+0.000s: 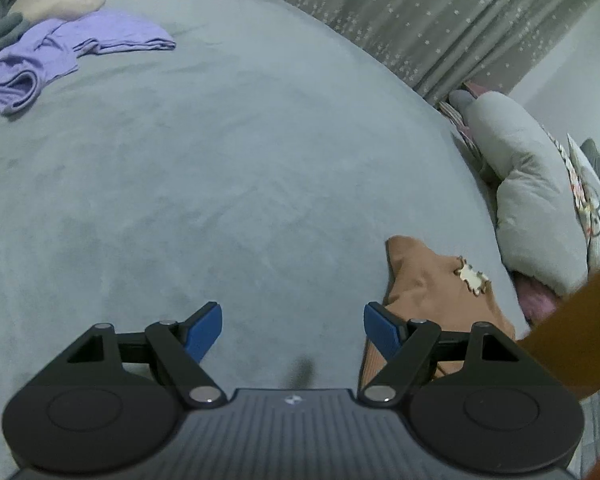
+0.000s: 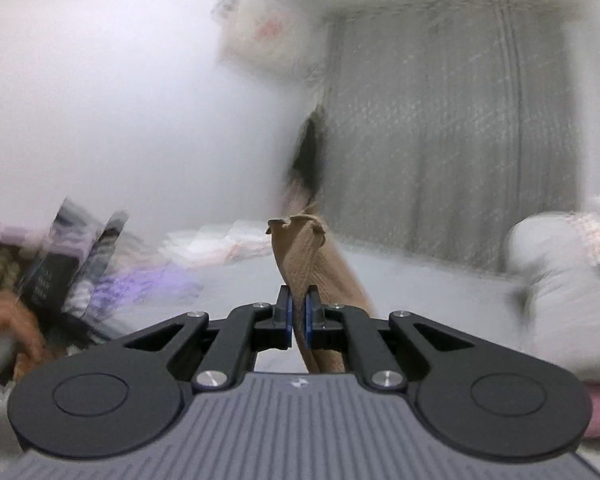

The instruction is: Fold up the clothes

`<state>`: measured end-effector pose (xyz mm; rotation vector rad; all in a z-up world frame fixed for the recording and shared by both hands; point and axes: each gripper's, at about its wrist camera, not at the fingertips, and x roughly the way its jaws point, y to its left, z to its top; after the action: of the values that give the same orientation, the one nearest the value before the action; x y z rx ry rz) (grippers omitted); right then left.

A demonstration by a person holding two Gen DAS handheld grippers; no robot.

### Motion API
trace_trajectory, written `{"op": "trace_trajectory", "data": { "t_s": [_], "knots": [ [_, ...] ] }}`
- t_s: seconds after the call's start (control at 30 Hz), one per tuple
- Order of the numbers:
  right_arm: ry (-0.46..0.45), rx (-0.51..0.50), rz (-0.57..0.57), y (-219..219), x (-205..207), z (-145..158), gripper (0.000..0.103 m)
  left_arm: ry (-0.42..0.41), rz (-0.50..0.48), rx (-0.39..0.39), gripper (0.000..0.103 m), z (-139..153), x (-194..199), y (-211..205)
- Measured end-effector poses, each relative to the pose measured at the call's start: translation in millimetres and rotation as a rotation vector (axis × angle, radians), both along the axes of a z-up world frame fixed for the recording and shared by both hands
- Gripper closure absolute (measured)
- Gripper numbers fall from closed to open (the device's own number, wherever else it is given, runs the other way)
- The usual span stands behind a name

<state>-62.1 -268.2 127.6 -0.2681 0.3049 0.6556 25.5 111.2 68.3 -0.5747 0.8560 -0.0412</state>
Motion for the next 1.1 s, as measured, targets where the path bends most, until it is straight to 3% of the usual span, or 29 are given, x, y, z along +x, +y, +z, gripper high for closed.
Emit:
{"op": "trace_trajectory", "data": {
  "t_s": [0.17,0.23,0.33,0.6,0.73,0.8,0.9,1.0,1.1],
  "knots": [
    [0.162,-0.195,0.055,54.7,-3.6,-68.7,0.096,0.037,-0.054,-0.086,0.025,-7.0,2.8,-5.8],
    [0.178,-0.200,0.043,56.7,-4.7,-72.0,0.095,0.035,-0.088,-0.104,0.025,-8.0,3.4,-11.5],
    [0.211,-0.137,-0.003,40.7,0.9,-66.1,0.088,0.027,-0.131,-0.081,0.025,-8.1,3.8,-21.8],
    [0.217,0.093,-0.138,-21.6,16.1,-45.5,0.088,0.003,-0.206,-0.108,0.025,-10.4,0.2,-42.5],
    [0.272,0.143,-0.019,-17.2,14.8,-46.9,0.083,0.018,-0.221,-0.155,0.025,-14.6,0.1,-48.4],
    [0.301,0.085,0.131,6.5,7.6,-46.3,0.071,0.027,-0.221,-0.187,0.025,-16.4,0.1,-48.6],
    [0.315,0.101,0.196,11.3,1.5,-33.8,0.061,0.029,-0.225,-0.231,0.025,-17.4,0.2,-49.2],
    [0.322,0.181,0.134,-11.5,9.7,-23.6,0.049,0.015,-0.237,-0.240,0.025,-14.4,-1.0,-51.9],
    [0.448,0.413,-0.101,-92.0,42.9,-21.2,0.043,-0.016,-0.278,-0.204,0.025,-8.8,-2.9,-60.3]
  ]
}}
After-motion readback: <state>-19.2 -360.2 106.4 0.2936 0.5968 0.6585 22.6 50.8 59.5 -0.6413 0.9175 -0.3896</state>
